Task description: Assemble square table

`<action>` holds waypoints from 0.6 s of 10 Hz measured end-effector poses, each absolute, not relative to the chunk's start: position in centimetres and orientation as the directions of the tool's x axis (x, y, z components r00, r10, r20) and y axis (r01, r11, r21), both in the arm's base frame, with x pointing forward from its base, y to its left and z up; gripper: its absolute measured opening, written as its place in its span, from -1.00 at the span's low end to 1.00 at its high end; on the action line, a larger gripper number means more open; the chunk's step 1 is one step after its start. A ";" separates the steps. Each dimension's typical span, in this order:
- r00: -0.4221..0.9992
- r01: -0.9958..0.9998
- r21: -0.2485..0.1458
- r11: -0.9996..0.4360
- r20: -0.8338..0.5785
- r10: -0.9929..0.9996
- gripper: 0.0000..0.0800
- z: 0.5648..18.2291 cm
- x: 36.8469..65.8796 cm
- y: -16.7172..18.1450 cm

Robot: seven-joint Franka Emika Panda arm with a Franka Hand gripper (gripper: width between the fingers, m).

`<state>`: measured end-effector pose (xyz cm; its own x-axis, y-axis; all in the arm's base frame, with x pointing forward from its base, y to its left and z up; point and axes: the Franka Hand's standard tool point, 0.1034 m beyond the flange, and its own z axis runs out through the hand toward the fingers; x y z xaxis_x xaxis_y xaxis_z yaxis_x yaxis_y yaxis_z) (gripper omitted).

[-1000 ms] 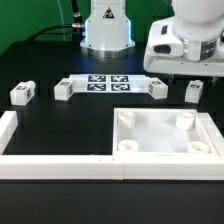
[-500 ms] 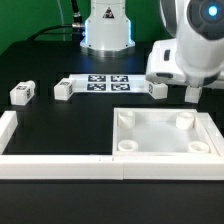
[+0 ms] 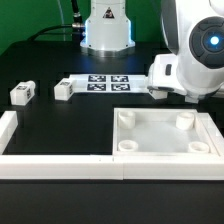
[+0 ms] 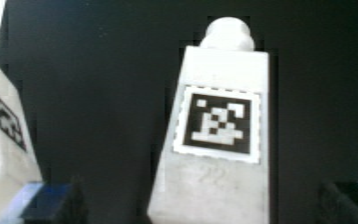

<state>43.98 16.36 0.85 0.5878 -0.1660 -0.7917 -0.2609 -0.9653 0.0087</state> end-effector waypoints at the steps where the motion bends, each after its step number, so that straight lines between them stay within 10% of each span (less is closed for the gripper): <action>1: 0.588 -0.256 0.009 -0.967 -0.792 -0.163 0.62 0.7 43.8 16.6; 6: 0.594 -0.238 0.004 -0.971 -0.790 -0.149 0.62 0.4 43.1 17.7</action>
Offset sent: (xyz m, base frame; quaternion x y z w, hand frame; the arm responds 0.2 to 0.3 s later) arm -0.0096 0.0095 -0.0090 -0.0024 0.0094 0.0051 0.9999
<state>43.09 17.73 0.40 0.5943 -0.1490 -0.7903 -0.2380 -0.9713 0.0042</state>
